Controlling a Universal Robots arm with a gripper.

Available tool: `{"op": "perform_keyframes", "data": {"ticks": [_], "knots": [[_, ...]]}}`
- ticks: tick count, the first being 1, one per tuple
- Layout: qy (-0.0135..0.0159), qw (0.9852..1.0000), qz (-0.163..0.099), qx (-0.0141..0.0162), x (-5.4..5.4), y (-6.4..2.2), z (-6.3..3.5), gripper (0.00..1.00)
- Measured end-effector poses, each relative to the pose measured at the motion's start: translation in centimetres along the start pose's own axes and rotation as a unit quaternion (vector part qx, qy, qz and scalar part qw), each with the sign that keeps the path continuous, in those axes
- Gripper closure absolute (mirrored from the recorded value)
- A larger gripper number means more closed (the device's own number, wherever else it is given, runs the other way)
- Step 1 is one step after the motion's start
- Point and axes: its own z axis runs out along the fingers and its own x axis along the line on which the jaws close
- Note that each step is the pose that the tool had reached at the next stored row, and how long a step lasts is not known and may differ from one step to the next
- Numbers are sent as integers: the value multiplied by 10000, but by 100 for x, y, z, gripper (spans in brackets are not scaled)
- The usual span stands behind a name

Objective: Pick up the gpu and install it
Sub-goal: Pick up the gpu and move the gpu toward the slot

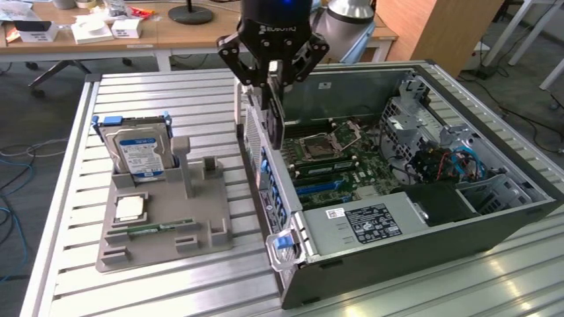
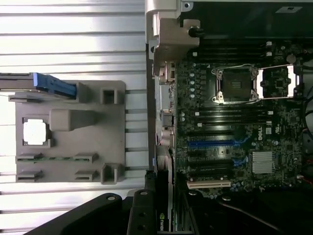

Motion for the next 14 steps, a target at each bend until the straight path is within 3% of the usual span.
{"op": "perform_keyframes", "data": {"ticks": [14], "knots": [[0, 10000, 0, 0, -634, 47, 24, 74]]}}
